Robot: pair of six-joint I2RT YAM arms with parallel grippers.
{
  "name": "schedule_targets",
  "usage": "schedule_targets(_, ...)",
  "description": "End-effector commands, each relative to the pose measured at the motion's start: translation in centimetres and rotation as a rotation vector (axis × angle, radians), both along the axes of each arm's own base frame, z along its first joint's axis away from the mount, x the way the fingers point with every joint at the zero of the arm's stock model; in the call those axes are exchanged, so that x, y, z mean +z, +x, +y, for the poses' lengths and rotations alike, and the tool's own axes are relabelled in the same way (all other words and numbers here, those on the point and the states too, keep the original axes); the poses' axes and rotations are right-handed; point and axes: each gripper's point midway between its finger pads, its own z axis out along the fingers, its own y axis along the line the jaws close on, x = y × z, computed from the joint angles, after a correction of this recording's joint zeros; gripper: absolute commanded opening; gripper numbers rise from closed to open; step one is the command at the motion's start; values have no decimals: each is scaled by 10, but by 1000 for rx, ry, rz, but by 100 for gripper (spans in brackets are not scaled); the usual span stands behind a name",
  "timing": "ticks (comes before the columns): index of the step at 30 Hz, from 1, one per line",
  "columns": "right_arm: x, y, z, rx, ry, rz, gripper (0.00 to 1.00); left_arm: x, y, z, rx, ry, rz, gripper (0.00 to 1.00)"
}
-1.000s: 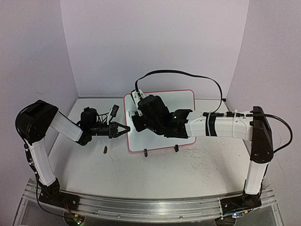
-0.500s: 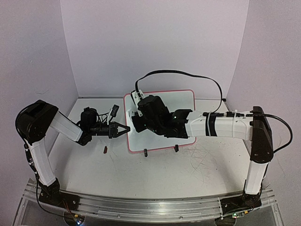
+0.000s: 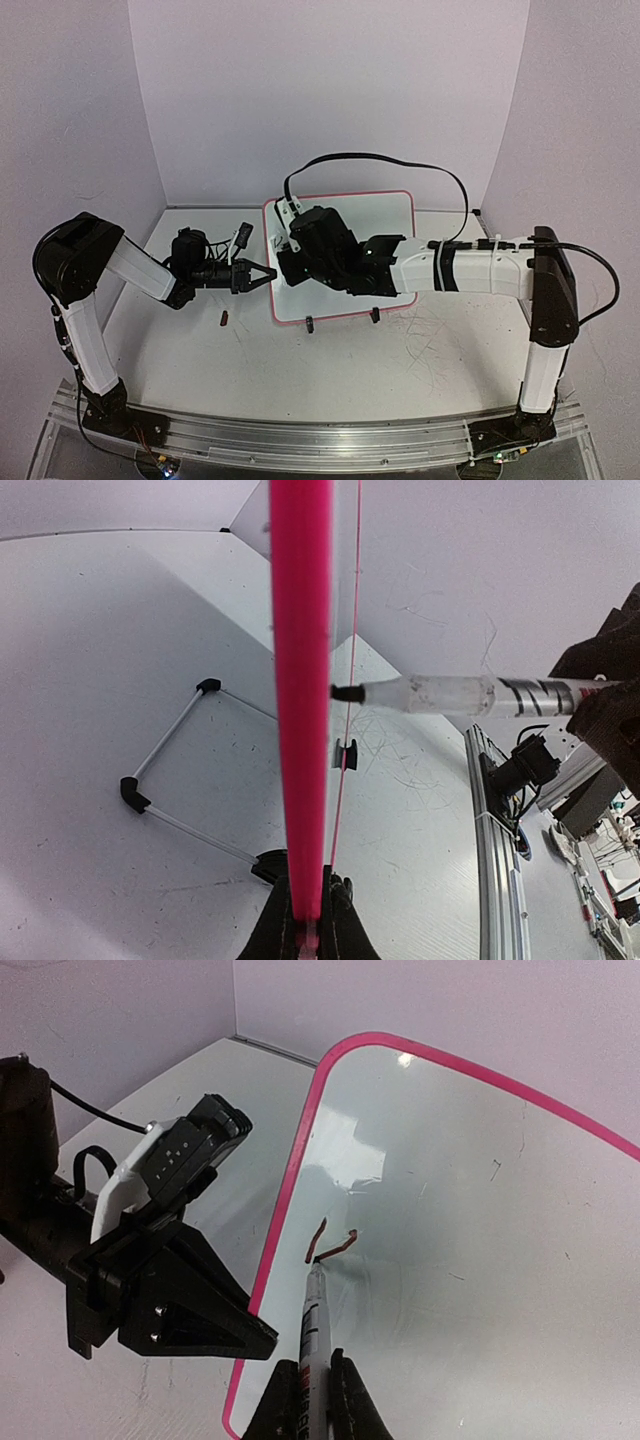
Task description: Write a sentence on the whiteboard
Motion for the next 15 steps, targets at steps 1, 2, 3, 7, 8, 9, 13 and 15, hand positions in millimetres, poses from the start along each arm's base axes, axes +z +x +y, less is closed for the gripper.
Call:
schedule_targets(1,3,3,6,-8,17,6,0,10,3,-1,12,-7,-63,0)
schedule_targets(2,2,3,6,-8,16,7,0,10,3,-1,12,-7,-64,0)
schedule_targets(3,2,3,6,-10,15,7,0,10,3,-1,12,-7,-64,0)
schedule_targets(7,3,6,4,-27,11,-4,0,10,3,-1,13,-6,-63,0)
schedule_targets(8,4,6,3,-31,10,-7,0,9,2,-1,13,-6,-62,0)
schedule_targets(9,4,7,3,-33,9,-9,0,9,2,-1,13,-6,-63,0)
schedule_targets(13,2,6,2,-34,-3,-3,0,10,3,-1,13,-6,-64,0)
schedule_targets(15,0,5,0,-34,-7,5,0,10,3,-1,13,-6,-65,0)
